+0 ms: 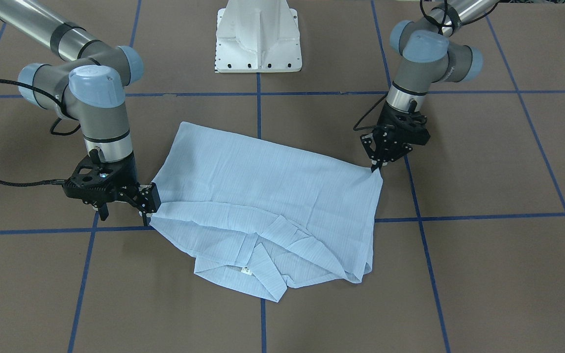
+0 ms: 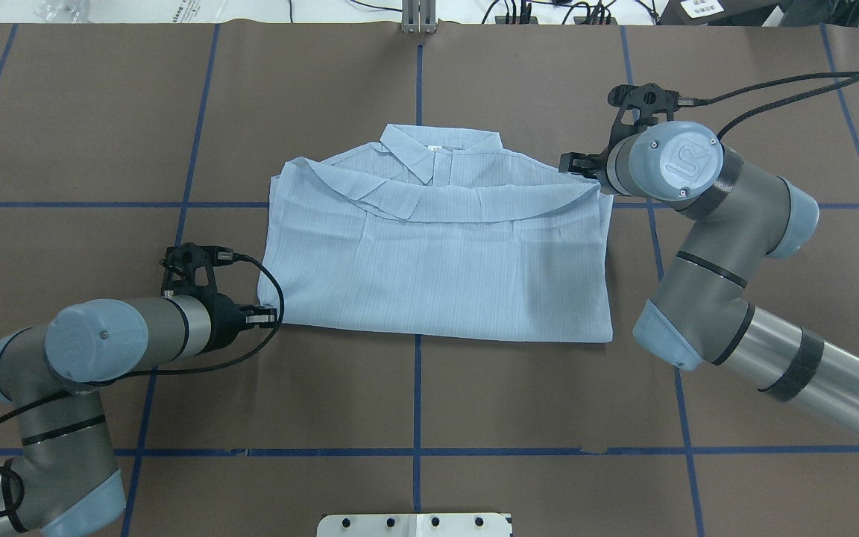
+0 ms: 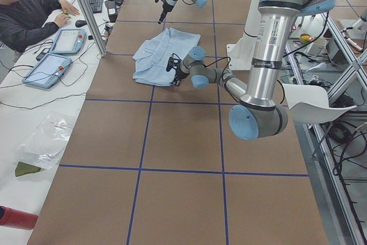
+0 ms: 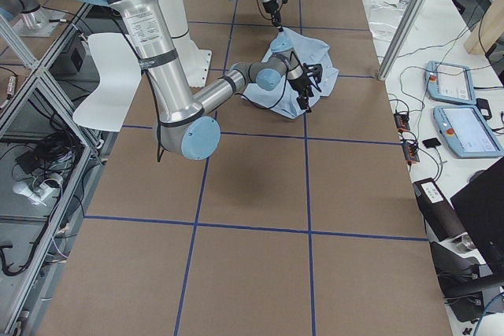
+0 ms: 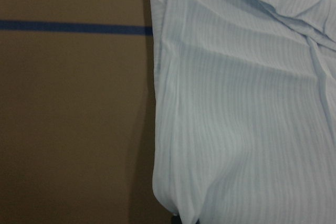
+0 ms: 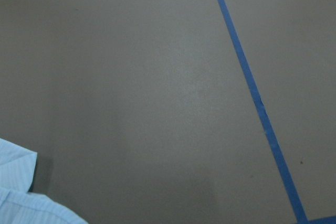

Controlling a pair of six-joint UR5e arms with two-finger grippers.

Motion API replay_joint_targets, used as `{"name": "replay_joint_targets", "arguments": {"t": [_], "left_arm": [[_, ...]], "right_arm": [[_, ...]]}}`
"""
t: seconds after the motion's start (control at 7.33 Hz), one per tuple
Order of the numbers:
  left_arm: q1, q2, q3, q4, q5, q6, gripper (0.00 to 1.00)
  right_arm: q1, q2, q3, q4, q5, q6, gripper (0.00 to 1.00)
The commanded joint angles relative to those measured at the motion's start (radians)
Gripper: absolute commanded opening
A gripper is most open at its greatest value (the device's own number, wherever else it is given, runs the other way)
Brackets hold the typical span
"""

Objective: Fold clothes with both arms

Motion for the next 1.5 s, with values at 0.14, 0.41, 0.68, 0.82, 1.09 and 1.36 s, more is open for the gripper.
{"name": "replay_joint_targets", "arguments": {"t": [0.14,0.41,0.68,0.82,1.09,1.36], "left_arm": [[-0.199,-0.220,0.307,0.003,-0.001,0.168,0.00],[-0.297,-0.455,0.632,-0.009,0.001,0.266,0.00],[-0.300,-0.697,0.920,-0.043,0.041,0.271,0.00],[-0.300,-0.710,0.928,-0.049,0.033,0.273,0.00],[-0.314,-0.663,0.913,-0.175,0.004,0.311,0.99],[-0.339,-0.559,0.773,-0.209,-0.097,0.351,1.00]], "right_arm": [[-0.010,0.006,0.002,0.000,0.000,0.015,1.00],[-0.027,0.010,0.017,0.000,-0.002,0.039,1.00],[-0.060,0.011,0.063,-0.003,-0.003,0.084,1.00],[-0.073,0.017,0.080,-0.005,-0.005,0.092,1.00],[-0.103,0.059,0.078,-0.017,-0.009,0.142,1.00],[-0.149,0.154,0.069,-0.143,-0.031,0.229,1.00]]}}
